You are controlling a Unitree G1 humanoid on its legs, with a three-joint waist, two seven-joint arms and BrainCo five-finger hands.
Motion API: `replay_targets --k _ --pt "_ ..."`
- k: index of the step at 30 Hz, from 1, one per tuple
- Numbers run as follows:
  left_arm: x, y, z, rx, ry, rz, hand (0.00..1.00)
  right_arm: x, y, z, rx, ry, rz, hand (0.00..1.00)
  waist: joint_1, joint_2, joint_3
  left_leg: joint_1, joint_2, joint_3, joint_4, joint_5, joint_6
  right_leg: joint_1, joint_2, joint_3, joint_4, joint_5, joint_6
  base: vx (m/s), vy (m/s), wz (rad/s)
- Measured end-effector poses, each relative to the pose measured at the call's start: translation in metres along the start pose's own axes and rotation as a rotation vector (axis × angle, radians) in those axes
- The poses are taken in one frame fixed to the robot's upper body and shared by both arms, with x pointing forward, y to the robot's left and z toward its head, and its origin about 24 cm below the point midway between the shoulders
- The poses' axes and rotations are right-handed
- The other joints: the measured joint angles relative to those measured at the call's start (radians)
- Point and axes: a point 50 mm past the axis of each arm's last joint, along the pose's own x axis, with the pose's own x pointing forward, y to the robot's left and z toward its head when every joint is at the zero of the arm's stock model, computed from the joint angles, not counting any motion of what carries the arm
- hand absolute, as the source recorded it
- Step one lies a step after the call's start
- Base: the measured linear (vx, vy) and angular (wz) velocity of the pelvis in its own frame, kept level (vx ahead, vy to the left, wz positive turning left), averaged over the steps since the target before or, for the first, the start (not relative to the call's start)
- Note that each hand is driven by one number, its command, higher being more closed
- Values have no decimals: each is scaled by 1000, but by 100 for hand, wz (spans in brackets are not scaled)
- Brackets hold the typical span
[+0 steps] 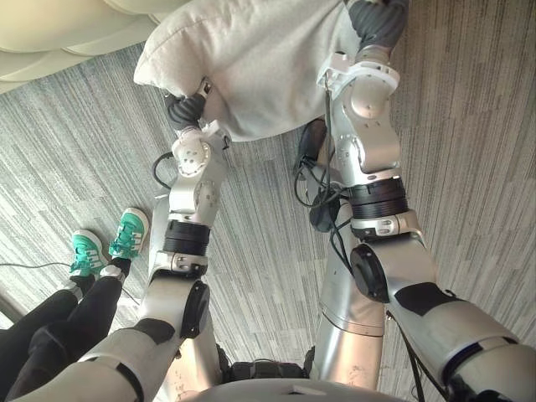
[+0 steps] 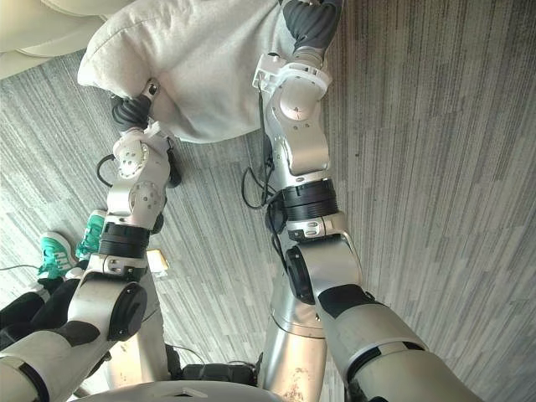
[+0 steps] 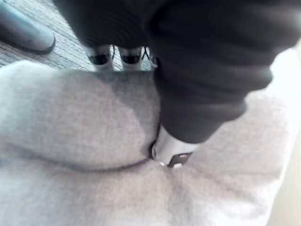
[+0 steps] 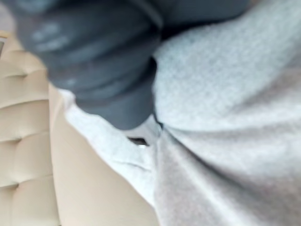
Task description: Pick up cushions and gather them together orderly.
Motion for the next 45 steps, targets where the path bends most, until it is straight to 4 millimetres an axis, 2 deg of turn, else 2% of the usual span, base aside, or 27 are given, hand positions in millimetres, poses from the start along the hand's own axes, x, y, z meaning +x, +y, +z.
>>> replay_targets --k 9,14,18,20,21,23,24,25,26,27,29,30,31,36,38,45 --pt "-9 15 -1 -38 -16 -5 100 -23 -10 -15 51 40 -22 100 -1 0 0 109 -8 -6 -78 26 -12 112 -4 -28 -52 -2 -4 -41 -41 6" --pt "-24 30 -7 -24 -16 -14 100 -45 -22 -30 73 94 -41 100 -1 -3 -3 247 -9 -15 -135 30 -26 256 2 -50 -100 -11 -6 -30 -63 4" --pt "-42 50 -18 -9 9 4 100 -76 -35 -48 73 159 -42 100 -1 -3 -20 417 -7 -14 -136 -7 -38 433 4 -64 -111 -37 -9 -6 -76 1" --pt "-53 62 -31 3 44 18 100 -94 -45 -60 59 209 -59 100 5 -6 -105 431 -6 -14 -133 -25 -39 451 4 -64 -114 -57 2 14 -58 -1" --pt "-62 70 -34 3 55 25 100 -108 -50 -65 59 233 -58 100 5 -6 -133 482 -7 -12 -131 -39 -41 504 5 -63 -118 -69 8 52 -35 0" --pt "-75 84 -39 4 72 45 100 -131 -56 -73 65 278 -45 100 8 -6 -138 614 -1 -4 -131 -73 -45 639 16 -59 -135 -89 21 96 -21 -10" --pt "-85 97 -40 8 78 69 100 -147 -59 -76 63 310 -22 100 14 -7 -169 673 10 6 -137 -96 -47 698 23 -59 -161 -94 26 102 9 -21" --pt "-90 102 -40 6 79 78 100 -154 -60 -77 64 323 -10 100 16 -7 -177 702 13 10 -141 -108 -55 729 27 -60 -173 -98 23 109 38 -22" --pt "-98 111 -40 0 79 91 100 -167 -62 -78 68 349 11 100 18 -8 -180 783 17 20 -163 -118 -54 813 38 -59 -207 -100 25 132 47 -9" --pt "-103 116 -40 0 81 96 100 -174 -63 -79 67 367 24 100 18 -9 -186 827 18 26 -181 -122 -55 857 39 -61 -231 -99 27 132 47 -5" --pt "-121 135 -41 5 104 118 100 -196 -68 -81 64 425 62 100 22 -17 -247 939 13 48 -249 -124 -55 971 43 -67 -309 -93 38 154 45 1" --pt "-124 138 -41 9 108 121 100 -200 -69 -81 65 433 71 100 24 -18 -248 973 12 54 -265 -123 -54 1005 44 -68 -328 -90 41 258 57 2" --pt "-137 150 -43 28 132 139 100 -211 -71 -82 66 469 96 100 26 -18 -272 1073 8 65 -315 -119 -48 1107 50 -70 -390 -73 51 240 52 1" --pt "-162 171 -49 74 197 159 100 -232 -80 -87 61 542 126 100 30 -34 -374 1226 -10 110 -445 -95 -49 1256 55 -68 -541 -31 68 197 42 -5" --pt "-168 175 -48 80 206 154 100 -236 -82 -85 63 550 137 100 31 -36 -391 1301 -19 140 -504 -84 -48 1327 61 -54 -627 6 77 137 47 -19" --pt "-173 175 -43 114 196 124 100 -242 -90 -84 61 565 153 100 29 -47 -439 1404 -30 203 -569 -86 -43 1438 74 0 -787 91 85 35 55 -26"
